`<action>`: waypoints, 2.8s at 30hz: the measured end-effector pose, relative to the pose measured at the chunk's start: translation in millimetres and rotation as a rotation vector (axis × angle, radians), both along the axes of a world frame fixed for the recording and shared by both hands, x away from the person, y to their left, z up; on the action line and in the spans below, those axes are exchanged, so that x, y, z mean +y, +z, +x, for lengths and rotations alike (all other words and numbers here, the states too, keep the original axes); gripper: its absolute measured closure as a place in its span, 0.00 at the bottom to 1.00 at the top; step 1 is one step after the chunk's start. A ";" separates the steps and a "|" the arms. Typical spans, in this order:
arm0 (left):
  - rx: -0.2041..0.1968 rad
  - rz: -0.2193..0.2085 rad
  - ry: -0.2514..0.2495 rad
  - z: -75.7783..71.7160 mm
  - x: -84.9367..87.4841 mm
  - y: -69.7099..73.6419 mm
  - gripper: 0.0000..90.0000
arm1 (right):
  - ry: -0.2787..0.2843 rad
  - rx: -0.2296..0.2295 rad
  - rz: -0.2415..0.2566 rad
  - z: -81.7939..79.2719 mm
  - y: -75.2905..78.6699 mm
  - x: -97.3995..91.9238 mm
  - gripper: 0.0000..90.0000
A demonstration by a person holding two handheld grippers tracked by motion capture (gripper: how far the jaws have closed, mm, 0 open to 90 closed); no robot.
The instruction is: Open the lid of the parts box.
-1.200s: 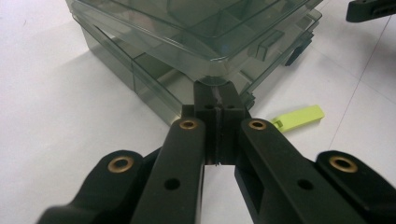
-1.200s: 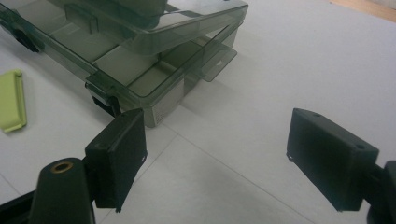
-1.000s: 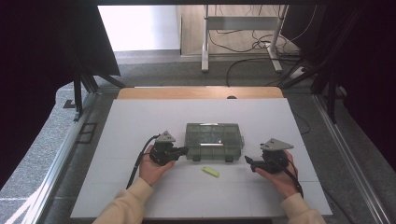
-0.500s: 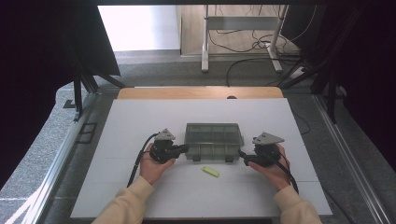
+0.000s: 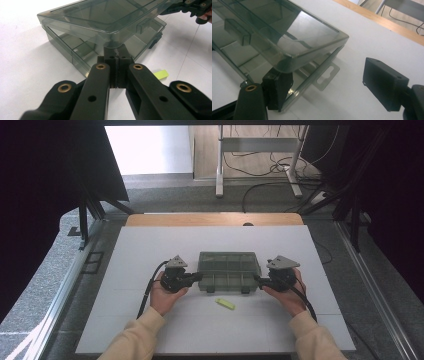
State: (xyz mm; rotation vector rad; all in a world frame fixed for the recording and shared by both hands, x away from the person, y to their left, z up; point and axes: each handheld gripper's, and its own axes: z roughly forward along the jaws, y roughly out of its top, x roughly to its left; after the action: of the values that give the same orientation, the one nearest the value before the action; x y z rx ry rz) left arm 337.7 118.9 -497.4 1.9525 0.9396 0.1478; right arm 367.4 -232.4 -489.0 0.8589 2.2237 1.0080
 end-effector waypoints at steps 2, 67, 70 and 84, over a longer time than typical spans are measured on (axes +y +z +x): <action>0.000 0.000 0.000 0.0 0.0 0.0 1.00 | 0.002 -0.005 0.002 0.5 0.6 0.8 0.28; -0.005 0.128 0.019 -10.1 14.1 -7.0 0.40 | 0.053 -0.069 0.214 44.7 34.8 21.3 0.41; -0.009 0.132 0.018 -10.5 13.6 -6.8 0.40 | 0.055 -0.066 0.224 48.3 36.1 21.8 0.42; -0.009 0.136 0.021 -10.1 14.3 -7.2 0.40 | 0.049 -0.030 0.273 61.1 37.6 22.9 0.44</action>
State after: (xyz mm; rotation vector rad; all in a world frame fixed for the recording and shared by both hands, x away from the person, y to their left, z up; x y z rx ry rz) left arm 327.6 133.1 -504.6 2.0652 0.9666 0.2381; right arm 428.5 -209.4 -451.4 0.9004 2.1211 1.3611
